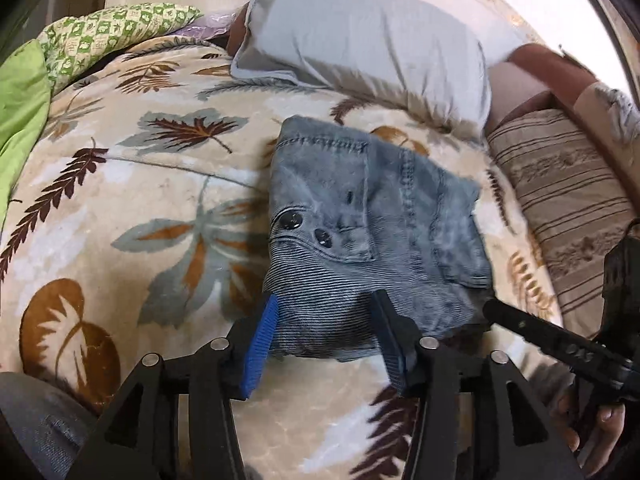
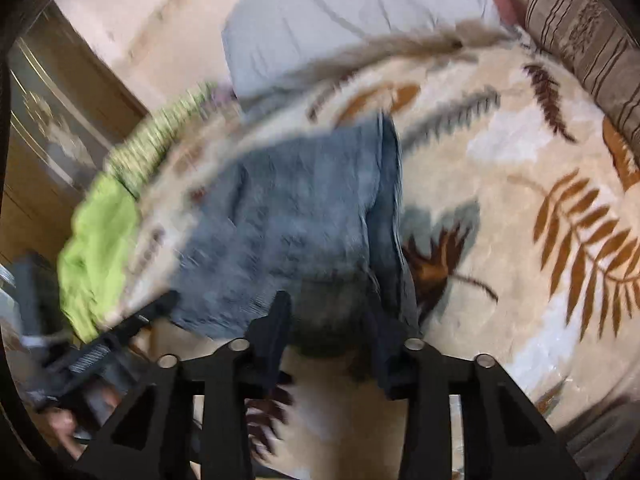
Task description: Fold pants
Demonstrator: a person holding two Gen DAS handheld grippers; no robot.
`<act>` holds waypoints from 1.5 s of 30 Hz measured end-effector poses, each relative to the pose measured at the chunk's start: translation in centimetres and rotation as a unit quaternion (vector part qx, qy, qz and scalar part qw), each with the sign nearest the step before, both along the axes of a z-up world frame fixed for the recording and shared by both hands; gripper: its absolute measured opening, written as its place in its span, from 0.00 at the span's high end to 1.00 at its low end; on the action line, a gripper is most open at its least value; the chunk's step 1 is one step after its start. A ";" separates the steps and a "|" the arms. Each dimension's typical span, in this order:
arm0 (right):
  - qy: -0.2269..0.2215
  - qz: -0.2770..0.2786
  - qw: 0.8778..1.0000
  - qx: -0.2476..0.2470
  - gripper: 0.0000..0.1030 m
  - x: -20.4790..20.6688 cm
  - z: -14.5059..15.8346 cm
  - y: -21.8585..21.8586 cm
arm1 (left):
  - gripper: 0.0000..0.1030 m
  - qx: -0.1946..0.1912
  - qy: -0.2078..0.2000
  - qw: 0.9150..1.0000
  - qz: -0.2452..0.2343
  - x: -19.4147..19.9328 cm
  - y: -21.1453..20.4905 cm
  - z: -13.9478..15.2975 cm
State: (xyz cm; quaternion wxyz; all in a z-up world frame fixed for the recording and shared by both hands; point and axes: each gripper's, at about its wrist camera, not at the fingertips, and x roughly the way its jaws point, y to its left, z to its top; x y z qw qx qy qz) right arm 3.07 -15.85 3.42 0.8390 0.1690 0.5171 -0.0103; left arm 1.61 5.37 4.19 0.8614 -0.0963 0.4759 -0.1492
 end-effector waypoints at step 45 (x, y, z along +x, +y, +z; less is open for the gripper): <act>-0.066 -0.018 0.997 -0.018 0.34 -1.2 3.7 -0.9 | 0.43 0.002 -0.025 1.000 0.019 -0.8 0.8 1.8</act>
